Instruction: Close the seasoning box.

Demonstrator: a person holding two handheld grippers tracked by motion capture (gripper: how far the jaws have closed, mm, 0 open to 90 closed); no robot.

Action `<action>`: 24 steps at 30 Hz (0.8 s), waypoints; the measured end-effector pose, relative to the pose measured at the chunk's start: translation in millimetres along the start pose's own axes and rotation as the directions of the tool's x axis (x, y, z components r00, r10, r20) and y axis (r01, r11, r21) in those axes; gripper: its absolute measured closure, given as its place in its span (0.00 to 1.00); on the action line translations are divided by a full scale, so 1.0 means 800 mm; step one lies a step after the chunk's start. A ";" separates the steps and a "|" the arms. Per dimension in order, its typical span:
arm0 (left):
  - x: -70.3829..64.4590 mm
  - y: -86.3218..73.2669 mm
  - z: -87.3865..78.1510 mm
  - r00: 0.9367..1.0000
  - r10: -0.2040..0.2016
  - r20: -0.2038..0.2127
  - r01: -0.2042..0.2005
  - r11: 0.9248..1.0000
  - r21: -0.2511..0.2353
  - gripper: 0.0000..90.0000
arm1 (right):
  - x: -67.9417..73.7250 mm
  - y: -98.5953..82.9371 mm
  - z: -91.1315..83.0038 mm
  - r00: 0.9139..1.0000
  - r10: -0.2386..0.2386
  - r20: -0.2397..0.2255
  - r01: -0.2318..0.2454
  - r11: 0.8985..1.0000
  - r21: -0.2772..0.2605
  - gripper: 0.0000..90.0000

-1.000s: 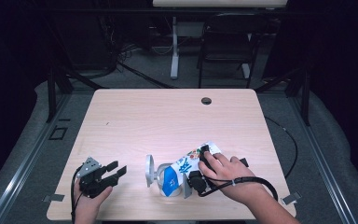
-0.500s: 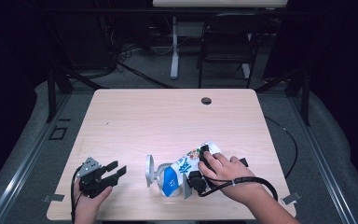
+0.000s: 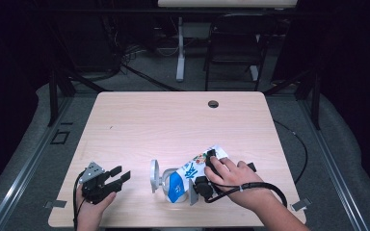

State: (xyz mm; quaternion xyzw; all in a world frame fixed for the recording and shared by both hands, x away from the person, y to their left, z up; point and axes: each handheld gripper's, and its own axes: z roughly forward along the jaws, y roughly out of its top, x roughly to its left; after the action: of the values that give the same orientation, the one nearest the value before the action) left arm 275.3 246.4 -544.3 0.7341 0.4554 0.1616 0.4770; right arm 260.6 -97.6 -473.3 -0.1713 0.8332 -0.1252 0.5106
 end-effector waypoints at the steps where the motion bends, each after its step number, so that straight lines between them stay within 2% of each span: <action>1: 0.000 0.000 0.000 1.000 0.000 0.000 0.000 1.000 0.001 0.59 | 0.000 0.000 0.000 1.000 -0.001 0.001 0.001 1.000 -0.001 0.60; 24: 0.000 0.000 0.000 1.000 -0.004 -0.001 0.004 1.000 -0.006 0.59 | -0.001 0.001 -0.001 1.000 -0.013 0.009 0.013 1.000 0.001 0.61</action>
State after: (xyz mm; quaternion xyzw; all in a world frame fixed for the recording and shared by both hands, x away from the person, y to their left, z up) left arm 275.4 246.7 -544.7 0.7317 0.4566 0.1623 0.4794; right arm 260.1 -96.9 -472.9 -0.1769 0.8298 -0.1283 0.5135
